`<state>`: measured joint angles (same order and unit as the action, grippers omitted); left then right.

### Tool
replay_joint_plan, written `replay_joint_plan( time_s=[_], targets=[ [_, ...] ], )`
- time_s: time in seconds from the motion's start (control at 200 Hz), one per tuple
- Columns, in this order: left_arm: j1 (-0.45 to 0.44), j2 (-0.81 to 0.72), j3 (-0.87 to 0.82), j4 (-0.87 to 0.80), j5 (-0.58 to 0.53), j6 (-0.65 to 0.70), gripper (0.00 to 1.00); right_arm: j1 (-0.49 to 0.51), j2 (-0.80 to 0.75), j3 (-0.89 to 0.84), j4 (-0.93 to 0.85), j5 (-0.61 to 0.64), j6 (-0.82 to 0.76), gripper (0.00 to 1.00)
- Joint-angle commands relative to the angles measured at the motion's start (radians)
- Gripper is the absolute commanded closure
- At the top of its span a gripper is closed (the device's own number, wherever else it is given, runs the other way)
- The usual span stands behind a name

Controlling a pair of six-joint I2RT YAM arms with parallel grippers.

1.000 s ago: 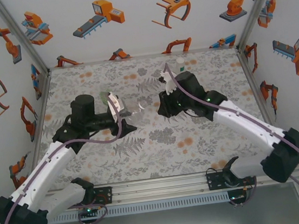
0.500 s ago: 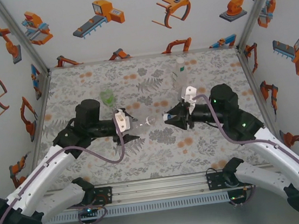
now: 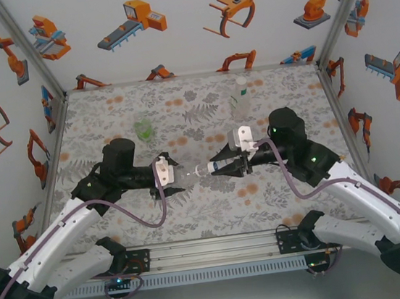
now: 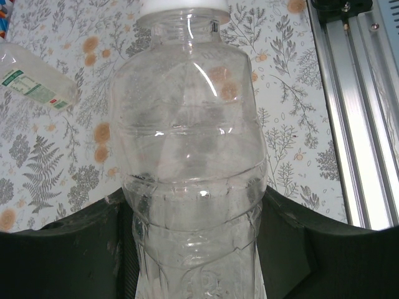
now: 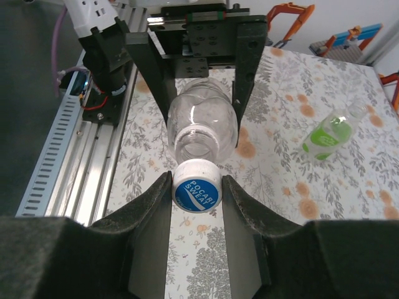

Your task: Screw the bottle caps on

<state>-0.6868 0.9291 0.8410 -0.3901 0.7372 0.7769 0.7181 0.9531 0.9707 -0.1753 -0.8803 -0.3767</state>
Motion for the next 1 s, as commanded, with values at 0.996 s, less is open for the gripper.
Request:
replay_joint_plan(
  time_s=[0.996],
  targets=[
    [-0.004, -0.013, -0.01, -0.001, 0.023, 0.015, 1.0, 0.07, 0.06, 0.071, 0.002, 0.009, -0.073, 1.0]
  ],
)
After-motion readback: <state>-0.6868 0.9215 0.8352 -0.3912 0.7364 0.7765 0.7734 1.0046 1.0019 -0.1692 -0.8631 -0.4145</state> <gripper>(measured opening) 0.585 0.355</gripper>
